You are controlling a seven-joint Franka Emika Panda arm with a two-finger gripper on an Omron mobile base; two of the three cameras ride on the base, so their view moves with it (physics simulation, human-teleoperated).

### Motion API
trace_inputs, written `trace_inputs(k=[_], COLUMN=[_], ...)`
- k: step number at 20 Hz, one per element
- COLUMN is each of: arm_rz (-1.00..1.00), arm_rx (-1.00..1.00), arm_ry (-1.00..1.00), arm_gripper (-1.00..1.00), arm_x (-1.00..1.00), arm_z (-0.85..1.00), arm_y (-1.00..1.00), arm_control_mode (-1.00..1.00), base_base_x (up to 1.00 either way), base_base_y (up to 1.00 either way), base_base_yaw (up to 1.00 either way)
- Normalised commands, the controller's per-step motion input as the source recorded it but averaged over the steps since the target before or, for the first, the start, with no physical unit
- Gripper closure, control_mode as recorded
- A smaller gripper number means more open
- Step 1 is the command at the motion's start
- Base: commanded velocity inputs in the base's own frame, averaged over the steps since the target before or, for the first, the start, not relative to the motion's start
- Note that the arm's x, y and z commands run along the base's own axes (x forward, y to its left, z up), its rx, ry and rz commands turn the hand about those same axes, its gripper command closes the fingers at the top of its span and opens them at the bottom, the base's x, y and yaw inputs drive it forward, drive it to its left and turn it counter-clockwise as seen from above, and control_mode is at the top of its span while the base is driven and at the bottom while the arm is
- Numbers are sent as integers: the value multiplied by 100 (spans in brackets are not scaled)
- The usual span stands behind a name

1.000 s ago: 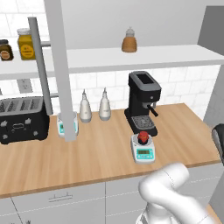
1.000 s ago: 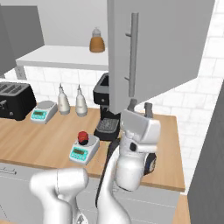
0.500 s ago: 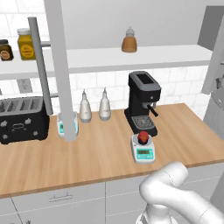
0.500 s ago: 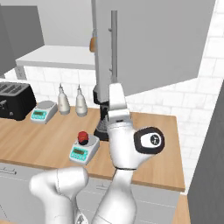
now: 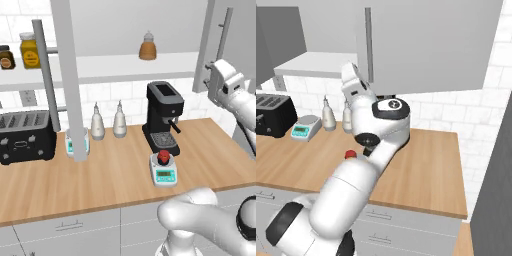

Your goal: Pick the jam and place it on the digital scale for weighing, and close the cabinet.

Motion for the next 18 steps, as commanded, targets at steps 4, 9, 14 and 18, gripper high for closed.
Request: trace_inputs(k=[4,9,14,18], arm_rz=[0,0,0,0], arm_rx=[-26,-16,-9,-1], arm_ry=[18,18,19,16], arm_gripper=[-100,-100,-100,-100], arm_x=[98,100,100,100], arm_z=[-8,-10,-13,-20], arm_y=[52,17,0,-18], arm_control_mode=[-100,-100,-100,-100], base_base_x=[0,0,0,0], base_base_y=[0,0,0,0], base_base_yaw=[0,0,0,0])
